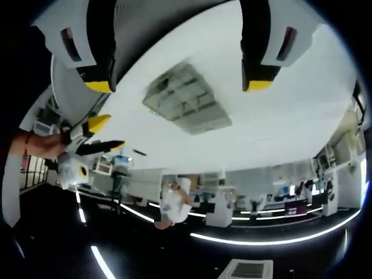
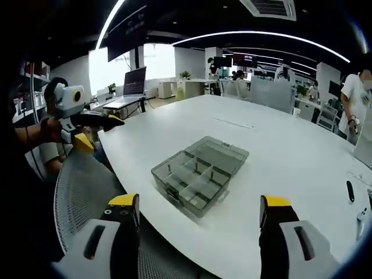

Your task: Insert the divider into the dual guide fixture by aligning both edges with the guide slots and pushing it downward to the bottom, including one-sided entry, uneven engagement, binding, and posture correction.

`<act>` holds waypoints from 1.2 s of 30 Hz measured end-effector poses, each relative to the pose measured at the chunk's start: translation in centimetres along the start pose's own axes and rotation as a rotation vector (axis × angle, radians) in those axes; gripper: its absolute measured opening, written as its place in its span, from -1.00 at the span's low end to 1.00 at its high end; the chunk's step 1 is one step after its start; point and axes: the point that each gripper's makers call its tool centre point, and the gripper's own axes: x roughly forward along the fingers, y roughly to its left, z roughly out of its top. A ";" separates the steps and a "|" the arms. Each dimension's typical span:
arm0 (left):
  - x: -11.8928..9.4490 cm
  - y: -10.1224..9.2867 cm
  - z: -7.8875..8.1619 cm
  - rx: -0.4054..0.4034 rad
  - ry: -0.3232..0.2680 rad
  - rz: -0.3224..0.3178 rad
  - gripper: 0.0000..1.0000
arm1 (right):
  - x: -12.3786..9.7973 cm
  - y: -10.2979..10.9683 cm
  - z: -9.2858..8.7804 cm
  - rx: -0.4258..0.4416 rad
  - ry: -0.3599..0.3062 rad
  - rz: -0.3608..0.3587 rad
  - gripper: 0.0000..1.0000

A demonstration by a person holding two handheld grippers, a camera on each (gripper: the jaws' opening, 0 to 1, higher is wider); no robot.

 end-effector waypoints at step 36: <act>-2.6 0.7 0.2 -0.040 -0.037 0.076 0.91 | -1.5 0.9 -1.4 0.053 0.025 0.049 0.75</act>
